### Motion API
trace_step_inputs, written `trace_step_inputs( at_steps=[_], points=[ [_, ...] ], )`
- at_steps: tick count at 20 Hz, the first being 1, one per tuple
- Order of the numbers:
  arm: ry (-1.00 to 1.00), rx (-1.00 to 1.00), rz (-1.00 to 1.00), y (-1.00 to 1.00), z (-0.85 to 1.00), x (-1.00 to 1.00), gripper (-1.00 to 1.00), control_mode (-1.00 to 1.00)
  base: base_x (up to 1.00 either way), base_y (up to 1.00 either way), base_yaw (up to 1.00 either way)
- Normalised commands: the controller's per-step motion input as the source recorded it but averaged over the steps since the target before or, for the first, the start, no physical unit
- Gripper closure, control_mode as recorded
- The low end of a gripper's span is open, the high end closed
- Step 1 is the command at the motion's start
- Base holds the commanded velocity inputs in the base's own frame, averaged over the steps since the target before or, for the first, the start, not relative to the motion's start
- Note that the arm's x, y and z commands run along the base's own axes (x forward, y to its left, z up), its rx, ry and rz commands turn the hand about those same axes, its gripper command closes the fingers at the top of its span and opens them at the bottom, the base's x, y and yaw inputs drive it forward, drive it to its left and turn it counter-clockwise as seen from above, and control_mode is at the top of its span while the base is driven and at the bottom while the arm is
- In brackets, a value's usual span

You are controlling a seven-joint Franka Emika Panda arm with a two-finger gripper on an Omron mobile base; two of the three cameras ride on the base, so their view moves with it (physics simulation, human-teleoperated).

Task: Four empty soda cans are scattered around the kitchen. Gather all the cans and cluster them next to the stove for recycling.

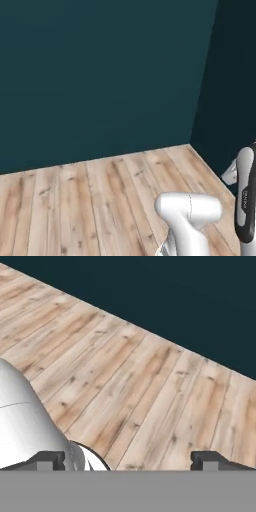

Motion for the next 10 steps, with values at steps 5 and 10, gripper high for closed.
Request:
trace_step_inputs(
  at_steps=[5, 10],
  points=[
    [0.00, 0.00, 0.00, 0.00, 0.00, 0.00, -1.00, 1.00, 0.03, 0.00, 0.50],
    [0.00, 0.00, 0.00, 0.00, 0.00, 0.00, -1.00, 1.00, 0.01, 0.00, 0.50]
  ],
)
